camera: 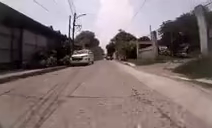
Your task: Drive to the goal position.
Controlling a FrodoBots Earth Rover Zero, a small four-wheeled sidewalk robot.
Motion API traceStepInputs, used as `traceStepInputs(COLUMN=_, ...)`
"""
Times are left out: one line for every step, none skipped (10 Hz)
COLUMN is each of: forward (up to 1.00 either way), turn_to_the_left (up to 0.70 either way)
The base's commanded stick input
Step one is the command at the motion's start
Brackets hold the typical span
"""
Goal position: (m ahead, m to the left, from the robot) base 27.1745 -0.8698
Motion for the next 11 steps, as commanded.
traceStepInputs(forward=1.00, turn_to_the_left=0.03)
traceStepInputs(forward=1.00, turn_to_the_left=0.03)
traceStepInputs(forward=1.00, turn_to_the_left=0.03)
traceStepInputs(forward=1.00, turn_to_the_left=0.03)
traceStepInputs(forward=1.00, turn_to_the_left=0.03)
traceStepInputs(forward=1.00, turn_to_the_left=0.03)
traceStepInputs(forward=1.00, turn_to_the_left=0.03)
traceStepInputs(forward=1.00, turn_to_the_left=0.03)
traceStepInputs(forward=1.00, turn_to_the_left=0.03)
traceStepInputs(forward=1.00, turn_to_the_left=0.03)
traceStepInputs(forward=1.00, turn_to_the_left=0.03)
